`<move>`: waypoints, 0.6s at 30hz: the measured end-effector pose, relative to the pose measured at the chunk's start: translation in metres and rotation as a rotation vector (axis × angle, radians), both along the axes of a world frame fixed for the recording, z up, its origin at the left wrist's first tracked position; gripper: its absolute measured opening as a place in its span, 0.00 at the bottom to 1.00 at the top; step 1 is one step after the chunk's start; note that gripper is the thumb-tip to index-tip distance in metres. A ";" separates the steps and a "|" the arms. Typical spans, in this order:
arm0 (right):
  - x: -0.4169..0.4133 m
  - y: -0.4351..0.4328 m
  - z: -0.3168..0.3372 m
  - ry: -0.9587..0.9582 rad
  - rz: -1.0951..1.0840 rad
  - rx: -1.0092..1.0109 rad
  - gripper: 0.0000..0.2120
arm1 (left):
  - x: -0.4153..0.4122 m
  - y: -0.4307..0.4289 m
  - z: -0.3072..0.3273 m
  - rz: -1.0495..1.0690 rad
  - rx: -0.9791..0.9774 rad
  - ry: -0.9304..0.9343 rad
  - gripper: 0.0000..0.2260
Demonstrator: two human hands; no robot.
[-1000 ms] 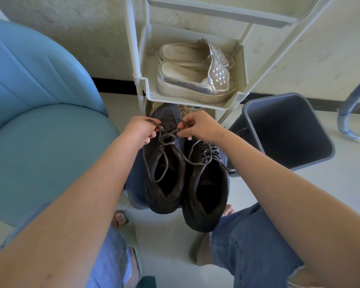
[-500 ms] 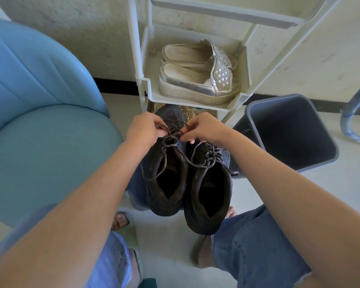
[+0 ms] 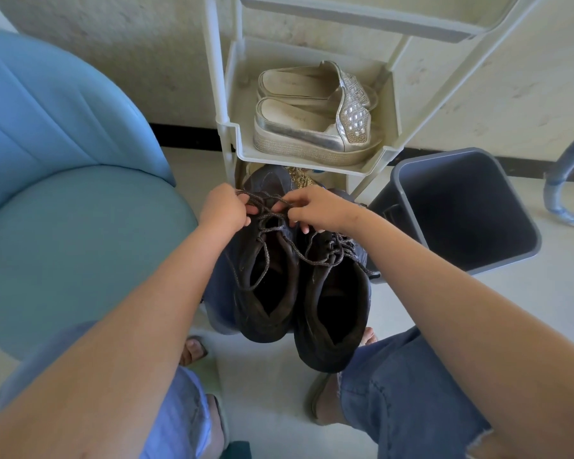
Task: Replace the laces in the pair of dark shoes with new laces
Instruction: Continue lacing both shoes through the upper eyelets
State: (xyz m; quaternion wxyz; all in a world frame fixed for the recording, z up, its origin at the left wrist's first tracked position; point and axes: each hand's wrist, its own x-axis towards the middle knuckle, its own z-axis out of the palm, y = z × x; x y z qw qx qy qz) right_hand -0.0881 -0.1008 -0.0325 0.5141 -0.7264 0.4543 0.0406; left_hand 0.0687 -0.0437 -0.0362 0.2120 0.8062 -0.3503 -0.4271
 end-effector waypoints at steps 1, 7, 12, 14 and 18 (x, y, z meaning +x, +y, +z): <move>0.000 0.000 0.000 0.002 0.004 0.004 0.15 | 0.000 -0.001 0.000 0.073 0.005 0.092 0.12; -0.002 -0.001 0.004 -0.010 0.002 0.021 0.15 | -0.002 -0.002 0.009 0.249 0.160 0.278 0.12; -0.009 -0.015 0.001 -0.158 -0.440 -0.026 0.09 | 0.005 -0.001 0.016 0.205 0.173 0.380 0.11; -0.011 -0.018 -0.002 -0.122 -0.474 -0.079 0.07 | 0.006 0.000 0.018 0.208 0.156 0.381 0.12; -0.002 -0.010 -0.008 -0.021 -0.269 -0.110 0.07 | 0.003 -0.001 0.020 0.130 0.210 0.317 0.14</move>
